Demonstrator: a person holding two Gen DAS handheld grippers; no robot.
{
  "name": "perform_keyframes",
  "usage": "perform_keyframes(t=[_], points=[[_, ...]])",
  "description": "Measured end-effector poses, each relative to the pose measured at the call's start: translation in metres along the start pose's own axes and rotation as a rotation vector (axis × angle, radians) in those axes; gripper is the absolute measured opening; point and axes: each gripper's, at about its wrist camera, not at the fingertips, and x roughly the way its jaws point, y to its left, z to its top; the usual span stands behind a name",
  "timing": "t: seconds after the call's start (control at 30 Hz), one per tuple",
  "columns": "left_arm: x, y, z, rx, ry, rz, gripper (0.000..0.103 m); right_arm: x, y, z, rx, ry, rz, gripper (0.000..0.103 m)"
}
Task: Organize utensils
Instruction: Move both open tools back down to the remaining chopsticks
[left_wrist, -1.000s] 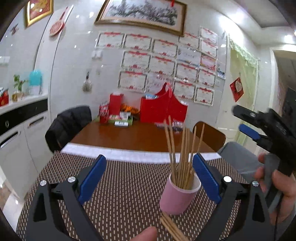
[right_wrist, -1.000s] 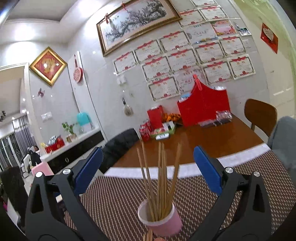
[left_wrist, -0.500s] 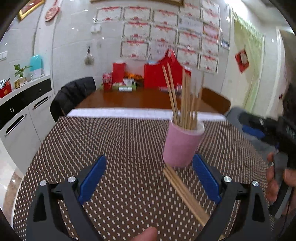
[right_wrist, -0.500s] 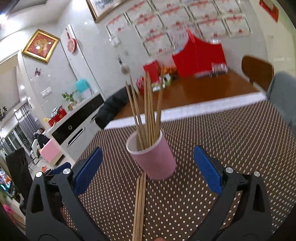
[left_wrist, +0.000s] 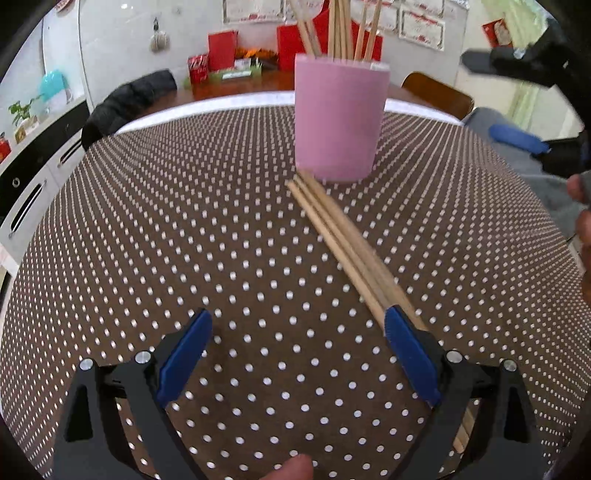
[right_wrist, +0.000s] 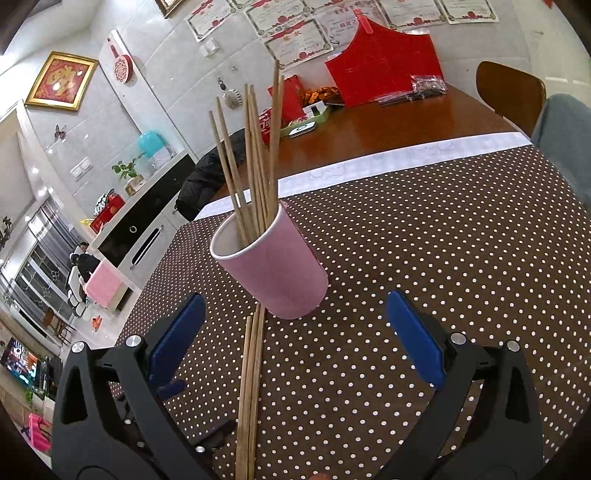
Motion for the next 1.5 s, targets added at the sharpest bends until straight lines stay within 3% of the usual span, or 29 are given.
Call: perform_keyframes(t=[0.3, 0.87, 1.1, 1.27, 1.4, 1.5], points=[[0.003, -0.015, 0.009, -0.011, 0.003, 0.065, 0.093, 0.004, 0.000, 0.001, -0.012, 0.036, -0.004, 0.097], [0.009, -0.016, 0.018, -0.130, 0.019, 0.045, 0.093, 0.002, -0.006, 0.003, 0.009, 0.044, 0.002, 0.097], [0.010, -0.019, 0.016, -0.139, 0.014, 0.095, 0.094, 0.003, -0.006, 0.003, 0.012, 0.052, 0.005, 0.097], [0.009, -0.013, 0.015, -0.110, 0.018, 0.085, 0.094, 0.006, -0.006, 0.002, 0.009, 0.068, 0.007, 0.097], [0.010, 0.003, 0.016, -0.082, 0.021, 0.073, 0.094, 0.014, -0.001, -0.003, -0.041, 0.131, -0.016, 0.097], [0.011, 0.016, 0.017, -0.048, 0.027, 0.060, 0.094, 0.032, 0.008, -0.016, -0.149, 0.255, -0.061, 0.097]])
